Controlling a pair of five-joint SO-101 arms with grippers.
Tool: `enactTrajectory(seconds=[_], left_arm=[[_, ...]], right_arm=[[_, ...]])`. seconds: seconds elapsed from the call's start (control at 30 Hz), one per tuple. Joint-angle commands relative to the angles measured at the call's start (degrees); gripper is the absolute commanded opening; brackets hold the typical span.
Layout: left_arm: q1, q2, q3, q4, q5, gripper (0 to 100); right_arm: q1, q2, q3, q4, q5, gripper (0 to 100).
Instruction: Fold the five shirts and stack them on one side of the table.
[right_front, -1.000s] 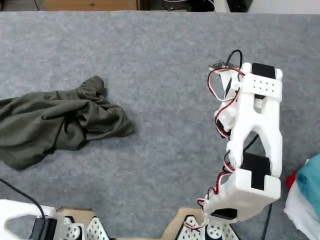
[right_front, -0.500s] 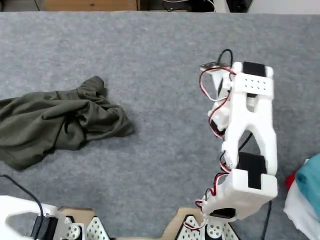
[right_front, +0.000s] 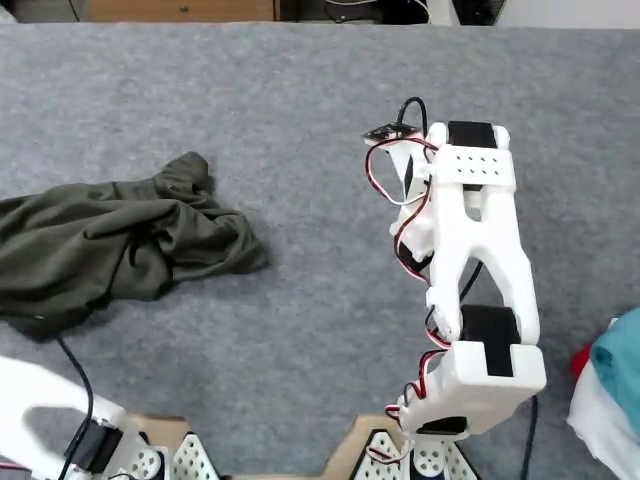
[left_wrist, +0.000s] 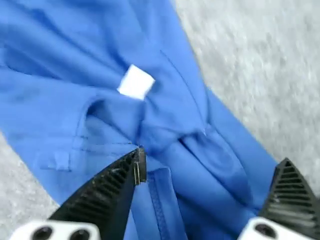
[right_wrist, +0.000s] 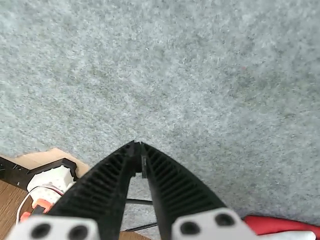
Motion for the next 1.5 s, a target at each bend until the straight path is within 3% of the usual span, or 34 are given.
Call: enactTrajectory(seconds=[0.0, 0.27, 0.6, 0.87, 1.07, 1.23, 1.47], left_arm=[[0.44, 0.57, -0.35, 0.97, -2.9, 39], [-1.23, 7.6, 0.53, 0.97, -10.2, 37], [-2.46, 7.96, -3.43, 0.88, -12.57, 1], [-6.77, 1.36, -3.16, -6.33, -11.43, 2], [-11.52, -2.86, -3.16, -19.6, 0.7, 2], [-14.77, -4.18, -3.16, -27.96, 6.07, 2], [-16.09, -4.18, -3.08, -29.89, 8.44, 2]], right_arm=[[-0.66, -3.82, 0.04, 0.44, -0.53, 0.5], [-0.66, -3.65, 0.04, 0.35, -0.53, 0.5], [-0.66, -3.65, 0.04, 0.35, -0.53, 0.5], [-0.66, -3.56, 0.04, 0.35, -0.53, 0.5], [-0.66, -3.56, 0.04, 0.35, -0.53, 0.5], [-0.66, -3.56, 0.04, 0.35, -0.53, 0.5], [-0.66, -3.56, 0.04, 0.35, -0.53, 0.5]])
